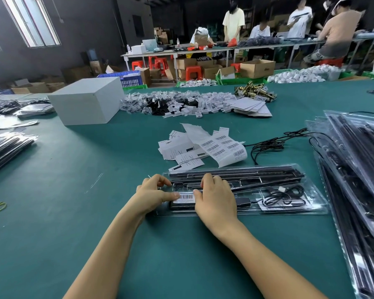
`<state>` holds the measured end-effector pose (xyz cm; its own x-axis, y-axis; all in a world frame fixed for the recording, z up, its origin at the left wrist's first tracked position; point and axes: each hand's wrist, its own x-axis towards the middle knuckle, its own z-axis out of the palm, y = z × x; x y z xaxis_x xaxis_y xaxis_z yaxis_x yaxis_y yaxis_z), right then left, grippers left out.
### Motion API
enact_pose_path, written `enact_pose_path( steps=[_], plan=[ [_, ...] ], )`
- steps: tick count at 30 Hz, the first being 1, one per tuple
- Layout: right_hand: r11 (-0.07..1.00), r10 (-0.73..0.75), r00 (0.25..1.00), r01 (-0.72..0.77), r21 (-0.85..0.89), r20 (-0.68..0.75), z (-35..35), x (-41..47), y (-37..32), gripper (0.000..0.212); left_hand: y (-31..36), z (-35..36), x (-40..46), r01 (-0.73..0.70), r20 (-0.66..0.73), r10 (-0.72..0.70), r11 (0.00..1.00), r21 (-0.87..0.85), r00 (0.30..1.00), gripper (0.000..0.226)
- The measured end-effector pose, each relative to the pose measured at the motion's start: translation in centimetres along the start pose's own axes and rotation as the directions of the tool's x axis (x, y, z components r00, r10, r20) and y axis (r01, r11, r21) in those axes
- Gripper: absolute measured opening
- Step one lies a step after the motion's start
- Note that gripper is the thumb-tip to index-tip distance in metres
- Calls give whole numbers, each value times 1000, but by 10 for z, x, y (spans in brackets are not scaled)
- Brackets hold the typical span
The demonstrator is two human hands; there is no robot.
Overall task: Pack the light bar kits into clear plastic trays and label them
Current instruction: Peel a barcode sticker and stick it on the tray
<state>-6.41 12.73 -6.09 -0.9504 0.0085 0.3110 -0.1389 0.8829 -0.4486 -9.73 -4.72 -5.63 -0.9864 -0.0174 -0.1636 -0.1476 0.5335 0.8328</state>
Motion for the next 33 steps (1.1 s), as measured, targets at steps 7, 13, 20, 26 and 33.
enact_pose_path(
  steps=[7, 13, 20, 26, 33],
  plan=[
    [970, -16, 996, -5, 241, 84, -16, 2, 16, 13, -1, 1, 0, 13, -17, -13, 1000, -17, 1000, 26],
    [952, 2, 997, -25, 306, 75, -52, 9, 40, 6, 0, 4, -2, -4, -57, 1, 998, -66, 998, 14],
    [941, -81, 889, 218, -260, 451, -64, -17, 78, 97, 4, 4, -5, -76, -196, 50, 989, -124, 979, 20],
    [909, -140, 943, 244, -338, 303, -56, -29, 82, 83, 7, -7, -8, -66, -150, 7, 917, -392, 989, 14],
    [904, -165, 949, 254, -343, 269, -57, -35, 78, 81, 11, -25, -10, 26, -29, -73, 652, -758, 997, 21]
  ],
)
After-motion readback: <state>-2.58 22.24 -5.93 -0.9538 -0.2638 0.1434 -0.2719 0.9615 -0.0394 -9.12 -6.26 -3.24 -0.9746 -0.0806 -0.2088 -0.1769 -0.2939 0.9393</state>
